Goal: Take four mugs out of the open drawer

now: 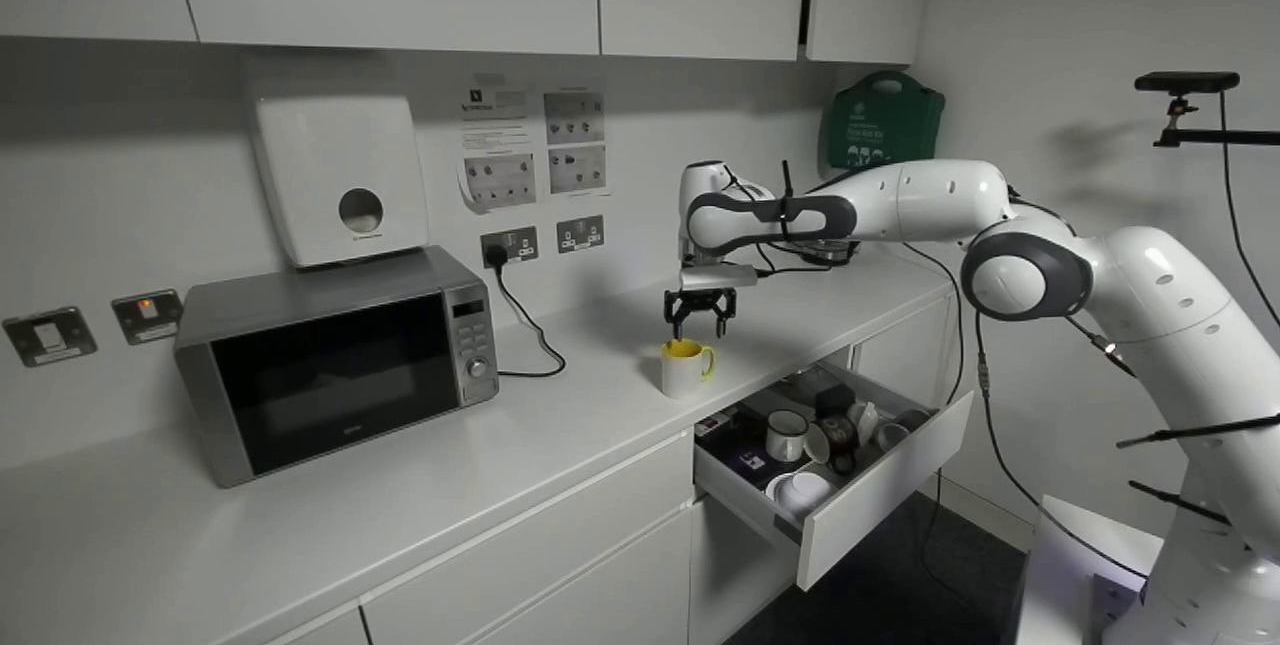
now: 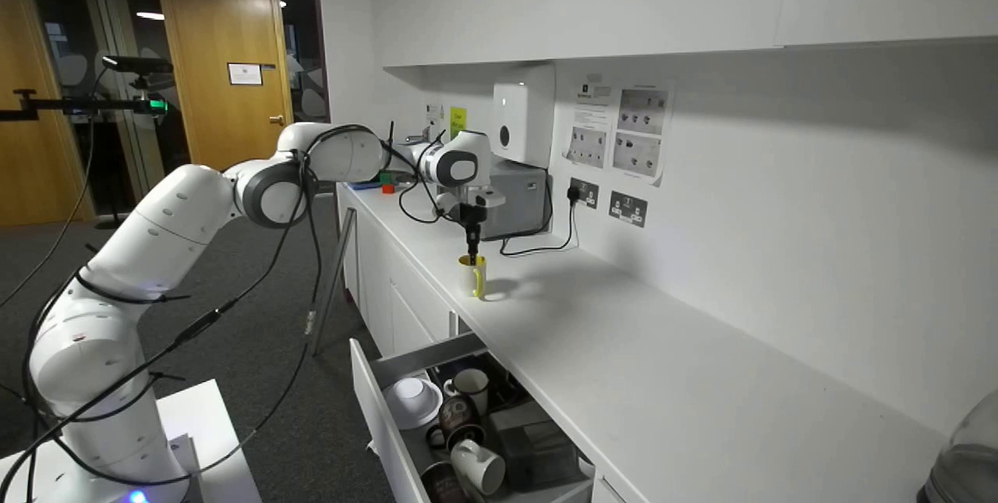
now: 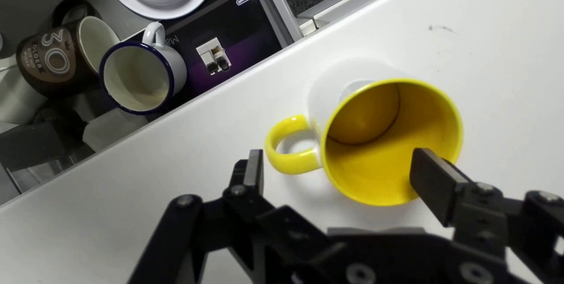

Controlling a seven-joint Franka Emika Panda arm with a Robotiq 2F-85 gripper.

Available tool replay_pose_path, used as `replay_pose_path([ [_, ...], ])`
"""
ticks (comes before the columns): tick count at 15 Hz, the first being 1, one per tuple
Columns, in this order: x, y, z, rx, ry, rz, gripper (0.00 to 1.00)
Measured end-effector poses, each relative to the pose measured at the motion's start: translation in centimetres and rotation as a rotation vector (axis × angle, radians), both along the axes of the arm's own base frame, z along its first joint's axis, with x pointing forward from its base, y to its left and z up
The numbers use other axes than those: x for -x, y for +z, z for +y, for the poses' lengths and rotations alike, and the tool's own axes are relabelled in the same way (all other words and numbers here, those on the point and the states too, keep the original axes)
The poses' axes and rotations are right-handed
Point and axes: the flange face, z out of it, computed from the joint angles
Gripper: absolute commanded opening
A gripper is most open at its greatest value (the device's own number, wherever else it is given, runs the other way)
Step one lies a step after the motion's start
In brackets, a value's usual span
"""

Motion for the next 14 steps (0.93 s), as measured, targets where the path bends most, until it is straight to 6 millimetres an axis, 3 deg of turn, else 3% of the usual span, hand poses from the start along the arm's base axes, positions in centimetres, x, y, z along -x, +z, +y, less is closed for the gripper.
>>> replay_pose_path([
  [8, 1.4, 4.7, -1.1, 0.004, 0.002, -0.049, 1.0],
  [11, 2.5, 3.9, -1.7, 0.004, -0.007, -0.035, 1.0],
  [14, 4.0, 1.3, -2.8, 0.001, -0.025, -0.002, 1.0],
])
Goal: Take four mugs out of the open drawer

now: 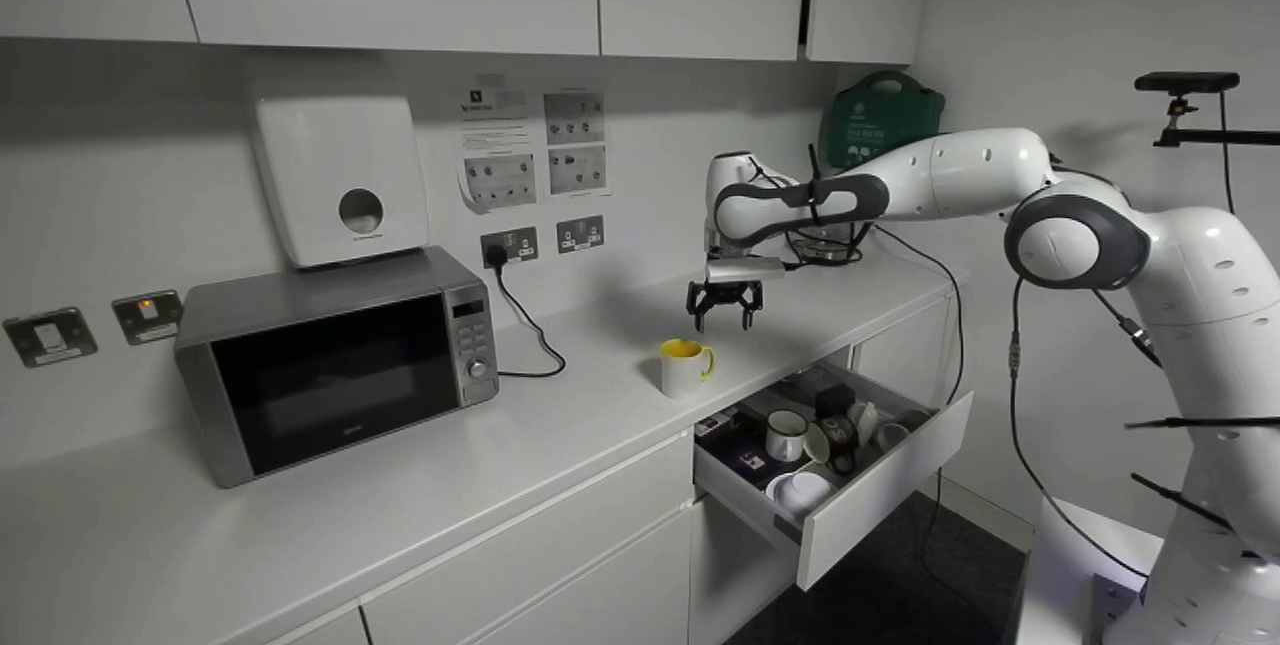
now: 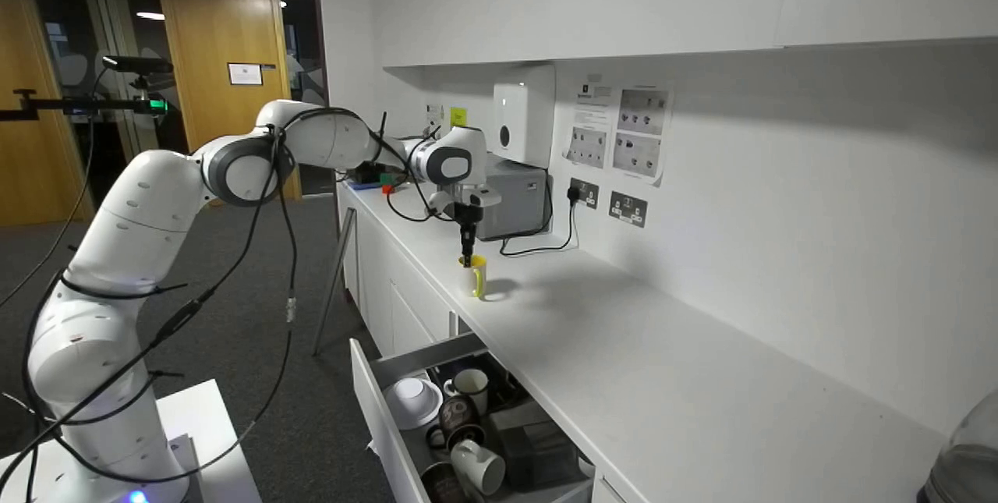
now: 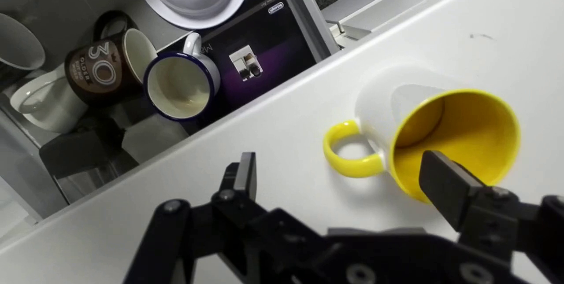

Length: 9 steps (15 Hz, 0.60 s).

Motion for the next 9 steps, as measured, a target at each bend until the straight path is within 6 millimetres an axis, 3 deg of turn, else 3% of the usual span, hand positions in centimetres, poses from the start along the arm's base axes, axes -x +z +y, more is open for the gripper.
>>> replay_pose_path([
  [6, 4.1, -7.2, -2.2, -0.034, -0.039, 0.097, 1.0],
  [9, 6.2, -9.9, -2.8, -0.055, -0.044, 0.132, 1.0],
])
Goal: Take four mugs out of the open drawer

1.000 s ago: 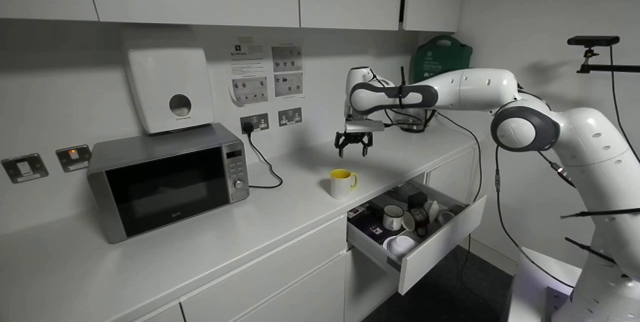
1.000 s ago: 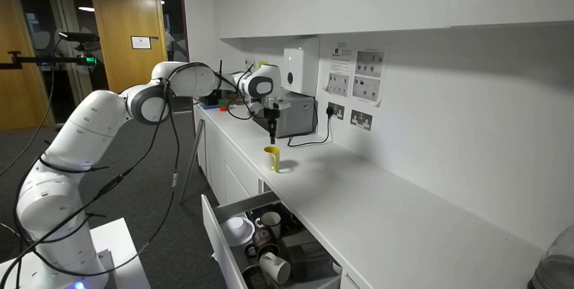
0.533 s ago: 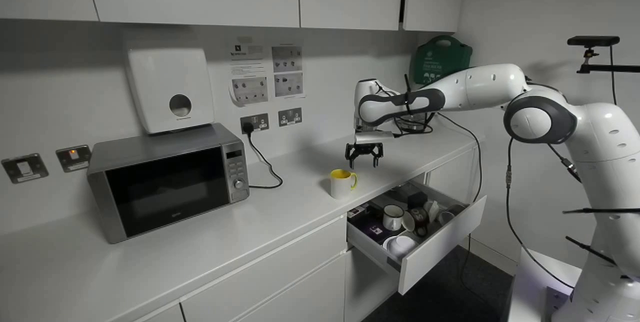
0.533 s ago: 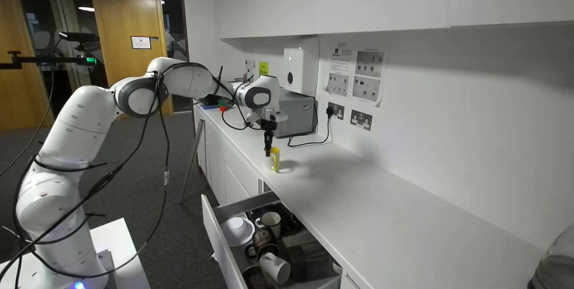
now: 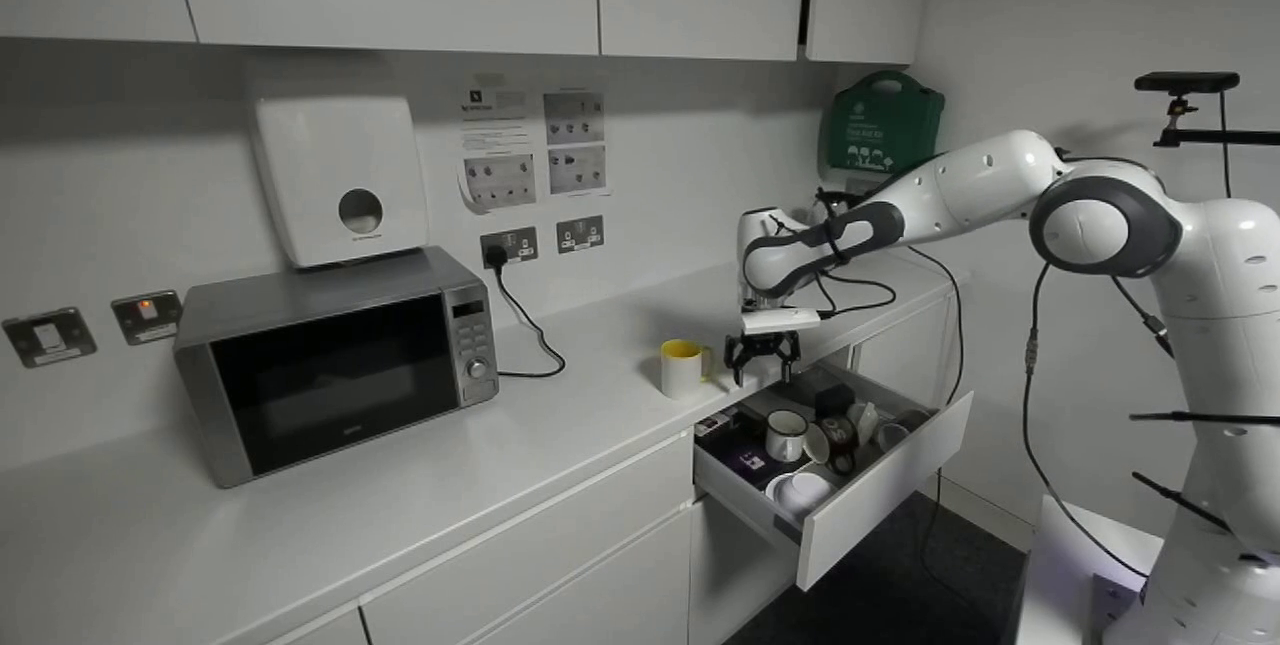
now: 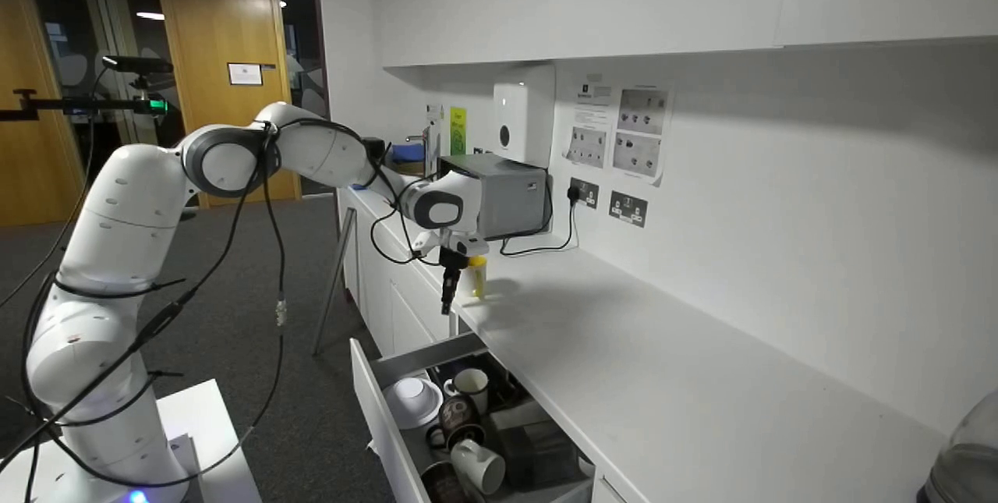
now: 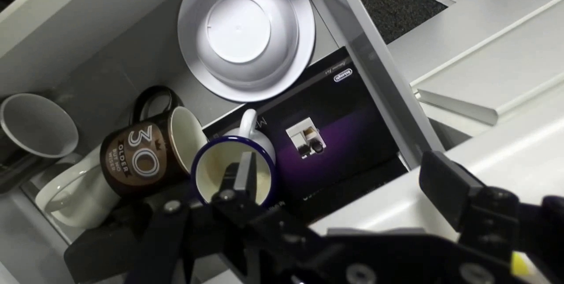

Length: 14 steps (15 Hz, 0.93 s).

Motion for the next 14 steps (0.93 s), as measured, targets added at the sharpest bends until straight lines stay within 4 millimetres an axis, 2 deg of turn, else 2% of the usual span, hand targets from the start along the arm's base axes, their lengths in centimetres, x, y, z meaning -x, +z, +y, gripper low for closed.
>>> replay_pose_path([
  [7, 2.1, -4.5, -0.3, -0.005, 0.091, -0.105, 1.0],
  [8, 2.5, -5.2, -0.3, -0.008, 0.108, -0.118, 0.97],
  [14, 4.8, -8.6, -0.5, -0.023, 0.186, -0.134, 1.0],
])
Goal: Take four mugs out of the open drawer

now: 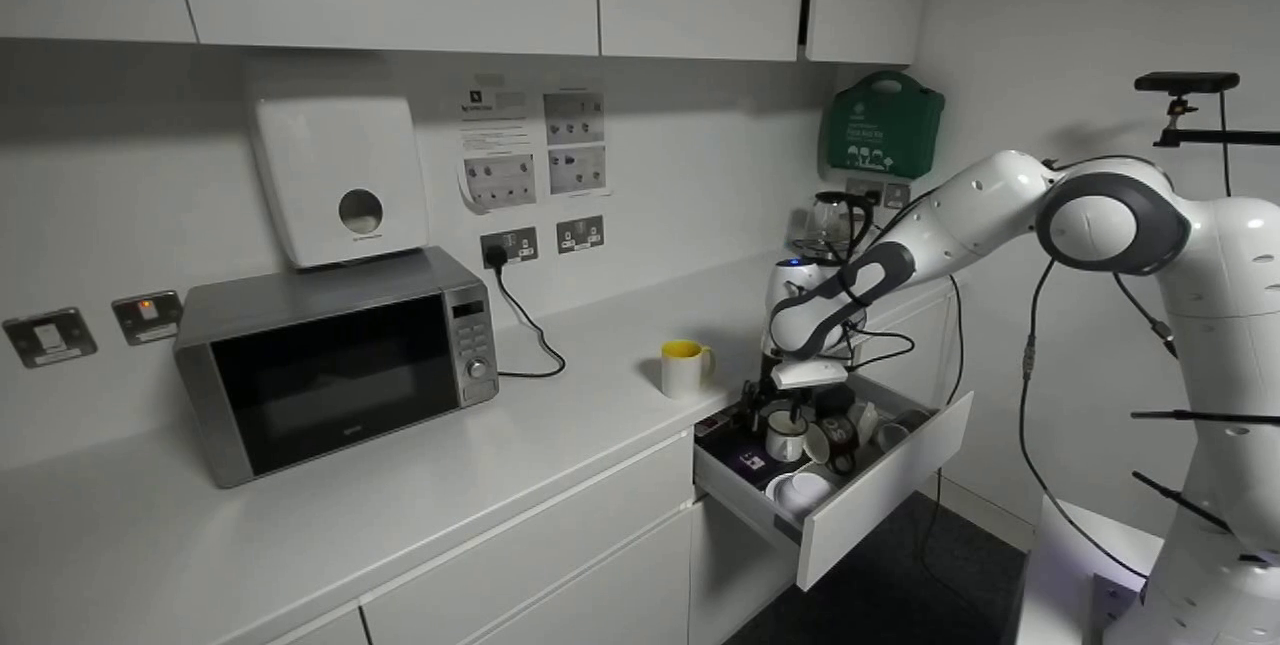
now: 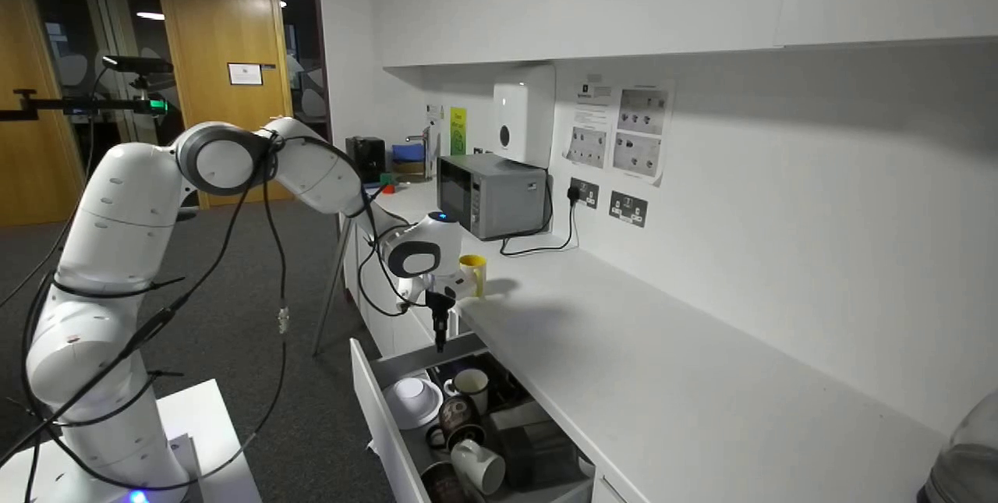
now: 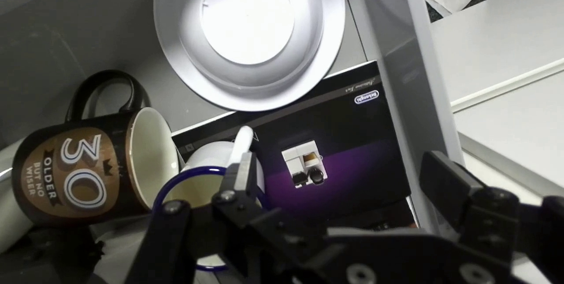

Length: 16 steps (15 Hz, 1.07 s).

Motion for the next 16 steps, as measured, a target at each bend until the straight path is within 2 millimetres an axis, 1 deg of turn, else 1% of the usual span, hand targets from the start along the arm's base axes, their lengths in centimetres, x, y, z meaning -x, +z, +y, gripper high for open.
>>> replay_pose_path([
  [3, 0.9, -1.1, -0.6, 0.012, 0.056, 0.002, 1.0],
  [5, 1.2, -1.4, -1.2, 0.03, 0.1, -0.001, 1.0],
  [9, 0.9, -1.0, -2.5, 0.075, 0.196, -0.037, 1.0],
  [16, 0.1, -0.4, -3.7, 0.11, 0.395, -0.121, 1.0],
])
